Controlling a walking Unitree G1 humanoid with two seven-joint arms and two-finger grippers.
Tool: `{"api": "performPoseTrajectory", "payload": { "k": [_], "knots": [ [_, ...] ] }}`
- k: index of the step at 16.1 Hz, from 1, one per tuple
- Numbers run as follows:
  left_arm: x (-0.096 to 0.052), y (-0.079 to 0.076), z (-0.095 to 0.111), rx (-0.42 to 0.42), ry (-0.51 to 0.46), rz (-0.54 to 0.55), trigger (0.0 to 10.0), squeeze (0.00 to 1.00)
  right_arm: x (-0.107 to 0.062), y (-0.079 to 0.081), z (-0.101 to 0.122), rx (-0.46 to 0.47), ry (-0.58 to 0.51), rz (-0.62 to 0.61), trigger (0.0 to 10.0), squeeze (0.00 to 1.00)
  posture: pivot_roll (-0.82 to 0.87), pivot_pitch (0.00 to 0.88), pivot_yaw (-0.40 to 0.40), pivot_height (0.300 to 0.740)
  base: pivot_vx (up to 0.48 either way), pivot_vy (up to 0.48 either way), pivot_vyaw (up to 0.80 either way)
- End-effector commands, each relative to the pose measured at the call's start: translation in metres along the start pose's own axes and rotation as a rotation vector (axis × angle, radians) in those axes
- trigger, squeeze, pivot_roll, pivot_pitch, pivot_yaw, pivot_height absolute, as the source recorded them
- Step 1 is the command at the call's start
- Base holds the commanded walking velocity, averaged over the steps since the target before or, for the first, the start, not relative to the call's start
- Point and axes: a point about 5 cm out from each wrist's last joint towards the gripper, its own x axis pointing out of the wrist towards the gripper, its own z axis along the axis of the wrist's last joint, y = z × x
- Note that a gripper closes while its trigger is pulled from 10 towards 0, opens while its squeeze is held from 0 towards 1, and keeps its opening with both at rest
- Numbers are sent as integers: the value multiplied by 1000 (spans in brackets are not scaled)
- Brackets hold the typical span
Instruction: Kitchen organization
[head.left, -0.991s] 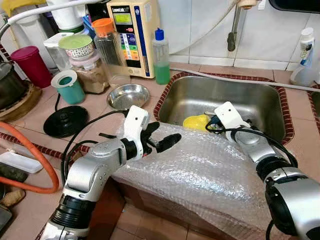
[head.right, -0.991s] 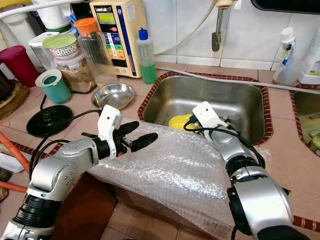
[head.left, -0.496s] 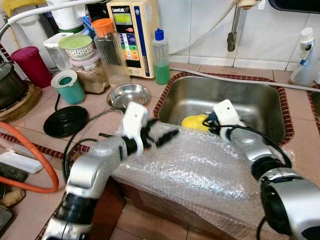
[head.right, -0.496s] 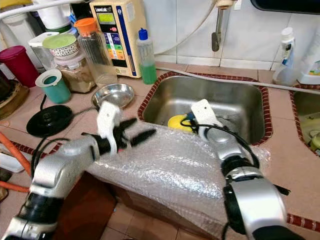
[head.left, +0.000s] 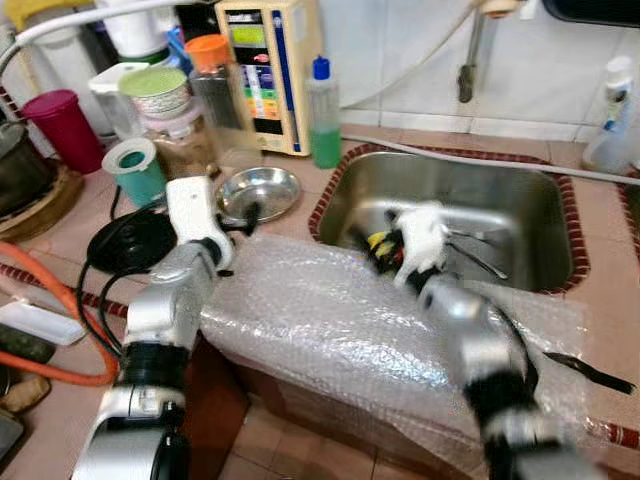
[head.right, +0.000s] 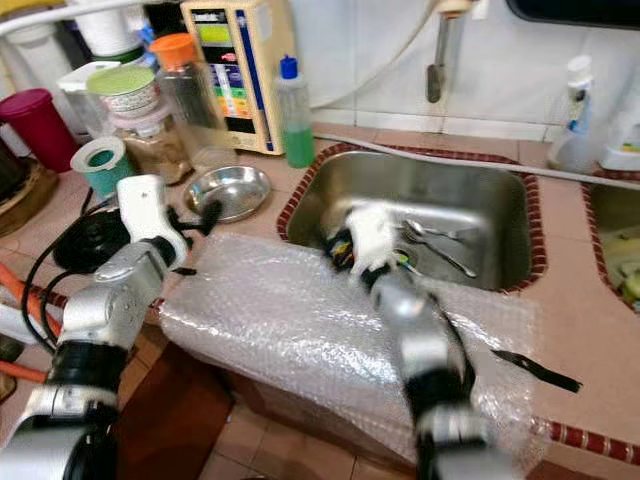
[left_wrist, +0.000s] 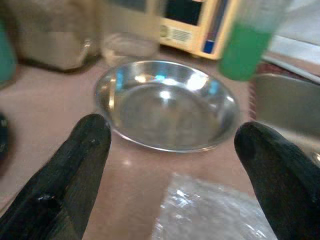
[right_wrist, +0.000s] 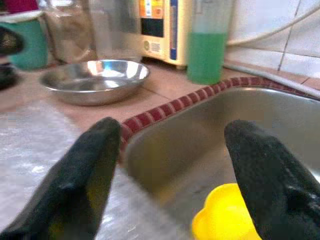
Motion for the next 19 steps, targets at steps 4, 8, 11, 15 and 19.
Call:
{"api": "performPoseTrajectory", "payload": {
  "k": [4, 8, 11, 15, 19],
  "knots": [
    [14, 24, 14, -101, -23, 165, 10000, 0, -17, 32, 45, 49, -150, 118, 10000, 1000, -11, 0, 162, 740, 0, 0, 0],
    [24, 11, 21, -129, -19, 143, 10000, 0, -32, 41, 50, 91, -127, 94, 10000, 0, -34, 0, 159, 740, 0, 0, 0],
    [26, 7, 19, -134, -19, 140, 10000, 0, -34, 40, 51, 112, -100, 49, 10000, 0, -33, 0, 150, 740, 0, 0, -152],
    [25, 17, 14, -153, -31, 194, 10000, 0, -32, 40, 54, 121, -70, 54, 10000, 0, -19, 0, 133, 740, 0, 0, -767],
    [22, 26, 18, -155, -79, 210, 10000, 0, -29, 40, 57, 113, -70, 56, 10000, 0, -12, 0, 124, 740, 0, 0, -105]
  ]
}}
